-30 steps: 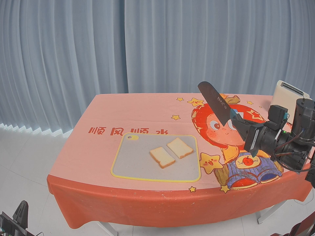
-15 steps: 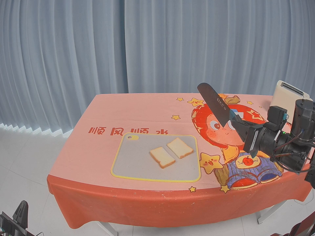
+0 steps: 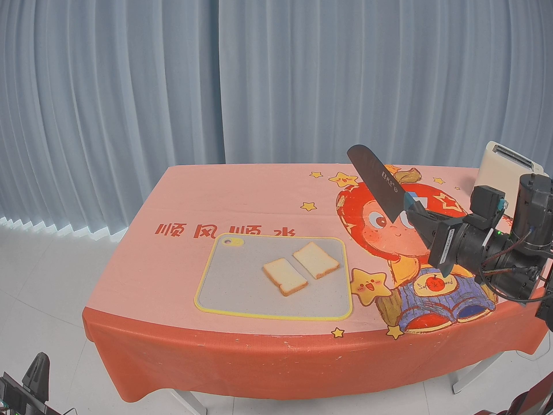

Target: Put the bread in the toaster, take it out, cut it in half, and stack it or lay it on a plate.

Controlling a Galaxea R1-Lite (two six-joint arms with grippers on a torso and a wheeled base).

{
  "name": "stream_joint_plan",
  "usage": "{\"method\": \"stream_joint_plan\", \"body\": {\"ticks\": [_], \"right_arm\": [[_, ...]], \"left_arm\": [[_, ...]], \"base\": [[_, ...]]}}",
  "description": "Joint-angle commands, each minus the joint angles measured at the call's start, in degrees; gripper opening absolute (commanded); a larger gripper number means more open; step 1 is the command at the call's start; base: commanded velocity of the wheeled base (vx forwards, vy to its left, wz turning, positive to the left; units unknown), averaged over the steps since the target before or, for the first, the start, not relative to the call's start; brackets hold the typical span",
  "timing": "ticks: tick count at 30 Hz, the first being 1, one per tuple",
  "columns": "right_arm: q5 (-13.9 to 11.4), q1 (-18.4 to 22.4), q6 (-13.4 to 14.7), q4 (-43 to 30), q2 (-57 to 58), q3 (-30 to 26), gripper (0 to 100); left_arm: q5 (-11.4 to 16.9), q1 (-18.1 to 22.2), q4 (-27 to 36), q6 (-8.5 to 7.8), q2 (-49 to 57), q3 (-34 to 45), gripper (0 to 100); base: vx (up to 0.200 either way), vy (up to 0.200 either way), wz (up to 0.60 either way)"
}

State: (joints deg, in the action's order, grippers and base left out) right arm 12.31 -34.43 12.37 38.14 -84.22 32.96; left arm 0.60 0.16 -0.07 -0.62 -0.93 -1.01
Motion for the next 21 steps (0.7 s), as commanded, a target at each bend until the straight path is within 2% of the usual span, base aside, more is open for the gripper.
{"method": "stream_joint_plan", "body": {"ticks": [1,21], "right_arm": [[0.0,-0.2,0.0,0.0,0.1,0.0,0],[0.0,0.1,-0.1,0.0,-0.1,0.0,0]], "left_arm": [[0.0,0.0,0.0,0.01,0.5,1.0,0],[0.0,0.0,0.0,0.01,0.5,1.0,0]], "base": [[0.000,0.000,0.00],[0.000,0.000,0.00]]}}
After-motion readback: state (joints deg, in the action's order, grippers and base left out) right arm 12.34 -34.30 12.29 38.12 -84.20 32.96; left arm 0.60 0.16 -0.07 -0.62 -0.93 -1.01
